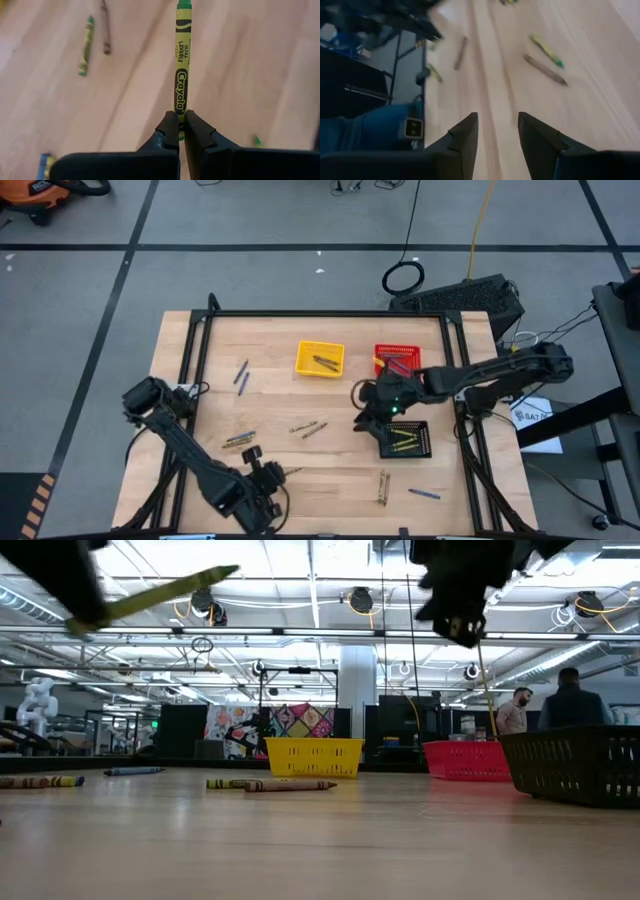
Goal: Sort crayons
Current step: Put the green crayon into the black bin
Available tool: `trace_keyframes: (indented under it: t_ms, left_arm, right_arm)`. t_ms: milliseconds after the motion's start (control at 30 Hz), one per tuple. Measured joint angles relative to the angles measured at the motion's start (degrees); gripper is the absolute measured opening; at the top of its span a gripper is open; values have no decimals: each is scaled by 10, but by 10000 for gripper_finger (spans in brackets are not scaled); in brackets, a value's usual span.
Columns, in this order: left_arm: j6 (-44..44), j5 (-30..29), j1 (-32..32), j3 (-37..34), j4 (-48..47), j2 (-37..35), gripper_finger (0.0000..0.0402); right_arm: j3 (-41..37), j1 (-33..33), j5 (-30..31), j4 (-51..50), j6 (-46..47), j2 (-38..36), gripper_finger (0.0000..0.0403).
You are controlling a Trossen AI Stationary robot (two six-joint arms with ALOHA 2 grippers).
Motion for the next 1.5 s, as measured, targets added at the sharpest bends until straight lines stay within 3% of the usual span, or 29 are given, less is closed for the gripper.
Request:
trace_keyframes:
  t_ms: [367,667,933,1167,1500]
  left_arm:
    - [127,-21,38,0,129,0,0]
    - [242,-26,60,0,264,0,0]
    - [327,-25,63,1,366,0,0]
    - [340,-23,62,1,384,-1,0]
    - [368,-23,75,1,436,-1,0]
  right_arm:
    - [0,151,167,42,-16,0,128]
    - [0,243,235,90,-16,51,128]
    - [0,260,244,238,-75,132,128]
    - [0,266,274,330,-155,138,128]
    - [0,267,289,356,-196,138,128]
